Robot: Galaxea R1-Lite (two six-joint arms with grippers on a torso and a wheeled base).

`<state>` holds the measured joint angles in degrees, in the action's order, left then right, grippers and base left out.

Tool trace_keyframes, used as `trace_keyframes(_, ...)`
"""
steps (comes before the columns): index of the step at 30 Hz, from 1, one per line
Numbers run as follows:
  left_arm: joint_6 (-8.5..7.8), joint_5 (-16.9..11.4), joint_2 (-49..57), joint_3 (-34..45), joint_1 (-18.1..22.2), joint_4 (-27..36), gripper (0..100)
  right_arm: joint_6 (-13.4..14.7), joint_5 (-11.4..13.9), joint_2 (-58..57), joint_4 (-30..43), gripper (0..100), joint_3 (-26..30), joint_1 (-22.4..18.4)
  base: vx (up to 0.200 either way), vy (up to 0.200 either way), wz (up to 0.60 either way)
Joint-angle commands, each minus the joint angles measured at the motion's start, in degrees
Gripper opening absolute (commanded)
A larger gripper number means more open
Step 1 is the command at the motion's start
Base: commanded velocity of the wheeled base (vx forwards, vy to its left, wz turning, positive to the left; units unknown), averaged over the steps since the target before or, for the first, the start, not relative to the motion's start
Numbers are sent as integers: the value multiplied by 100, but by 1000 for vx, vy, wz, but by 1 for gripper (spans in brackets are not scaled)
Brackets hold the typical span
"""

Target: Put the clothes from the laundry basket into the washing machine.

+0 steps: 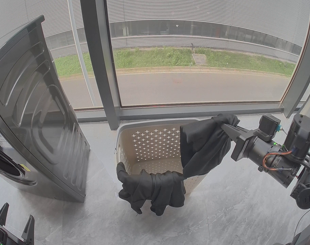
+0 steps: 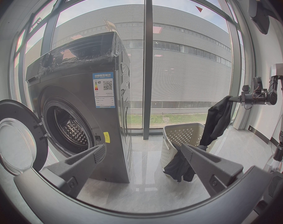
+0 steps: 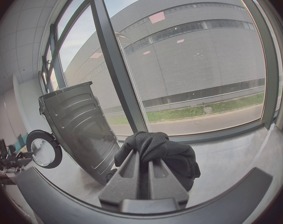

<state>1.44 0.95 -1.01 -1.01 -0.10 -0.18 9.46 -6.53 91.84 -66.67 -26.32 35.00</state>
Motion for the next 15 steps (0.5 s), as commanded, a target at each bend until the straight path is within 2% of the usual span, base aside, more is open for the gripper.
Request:
trace_keyframes(1, 6, 2, 101, 92, 1, 1, 100, -129, -401, -589, 154, 0, -58, 209, 0, 0, 0)
trace_keyframes(6, 14, 2, 101, 92, 1, 1, 100, -287, -788, -712, 172, 0, 74, 95, 0, 0, 0)
trace_keyframes(15, -12, 2, 101, 92, 1, 1, 100, -296, -1008, -738, 198, 0, 145, -2, -200, 0, 0)
